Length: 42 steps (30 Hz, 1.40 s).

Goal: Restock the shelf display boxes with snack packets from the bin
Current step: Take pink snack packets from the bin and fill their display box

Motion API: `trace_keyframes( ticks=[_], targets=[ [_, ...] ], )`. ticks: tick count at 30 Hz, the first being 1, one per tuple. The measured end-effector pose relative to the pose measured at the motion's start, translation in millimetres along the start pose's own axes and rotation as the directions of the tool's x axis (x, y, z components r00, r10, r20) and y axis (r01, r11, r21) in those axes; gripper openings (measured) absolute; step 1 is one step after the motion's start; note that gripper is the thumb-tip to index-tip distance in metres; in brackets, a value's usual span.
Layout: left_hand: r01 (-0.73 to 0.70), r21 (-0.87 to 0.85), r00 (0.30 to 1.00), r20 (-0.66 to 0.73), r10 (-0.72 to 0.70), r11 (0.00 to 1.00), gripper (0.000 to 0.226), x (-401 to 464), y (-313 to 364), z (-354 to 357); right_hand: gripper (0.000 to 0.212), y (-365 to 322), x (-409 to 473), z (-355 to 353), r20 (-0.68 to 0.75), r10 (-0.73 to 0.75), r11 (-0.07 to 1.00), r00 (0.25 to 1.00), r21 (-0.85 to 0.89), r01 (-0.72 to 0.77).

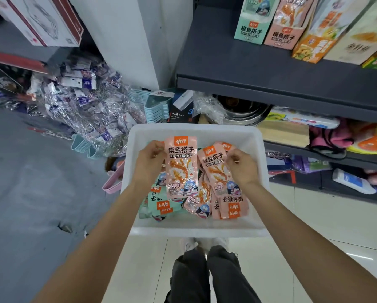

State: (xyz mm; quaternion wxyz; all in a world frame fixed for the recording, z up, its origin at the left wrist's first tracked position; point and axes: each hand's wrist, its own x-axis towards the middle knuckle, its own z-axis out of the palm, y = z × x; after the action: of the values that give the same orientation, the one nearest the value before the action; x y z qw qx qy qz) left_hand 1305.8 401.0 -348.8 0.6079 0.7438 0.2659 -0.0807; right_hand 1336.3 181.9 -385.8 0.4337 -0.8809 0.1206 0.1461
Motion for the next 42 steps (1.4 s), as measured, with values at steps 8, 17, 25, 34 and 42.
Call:
trace_keyframes(
  ticks=[8,17,25,34,42],
  targets=[
    [-0.227,-0.053,0.974,0.0,0.227,0.973,0.02,-20,84,36,0.045,-49,-11,-109,-0.03,-0.187,0.959,0.982,0.211,0.189],
    [-0.515,0.027,0.856,-0.028,0.516,0.856,0.026,-28,218,132,0.025,-85,33,-263,-0.219,-0.514,0.835,0.829,0.092,0.542],
    [-0.601,0.136,0.768,-0.177,0.616,0.788,0.029,-15,314,210,0.016,-111,95,-372,-0.33,-0.565,0.751,0.756,0.175,0.637],
    [-0.619,0.245,0.685,-0.297,0.666,0.746,0.018,42,363,238,0.008,-133,168,-402,-0.368,-0.529,0.772,0.765,0.165,0.614],
    [-0.594,0.355,0.672,-0.273,0.688,0.721,0.015,124,372,245,0.009,-168,234,-395,-0.459,-0.497,0.775,0.736,0.146,0.615]
  ],
)
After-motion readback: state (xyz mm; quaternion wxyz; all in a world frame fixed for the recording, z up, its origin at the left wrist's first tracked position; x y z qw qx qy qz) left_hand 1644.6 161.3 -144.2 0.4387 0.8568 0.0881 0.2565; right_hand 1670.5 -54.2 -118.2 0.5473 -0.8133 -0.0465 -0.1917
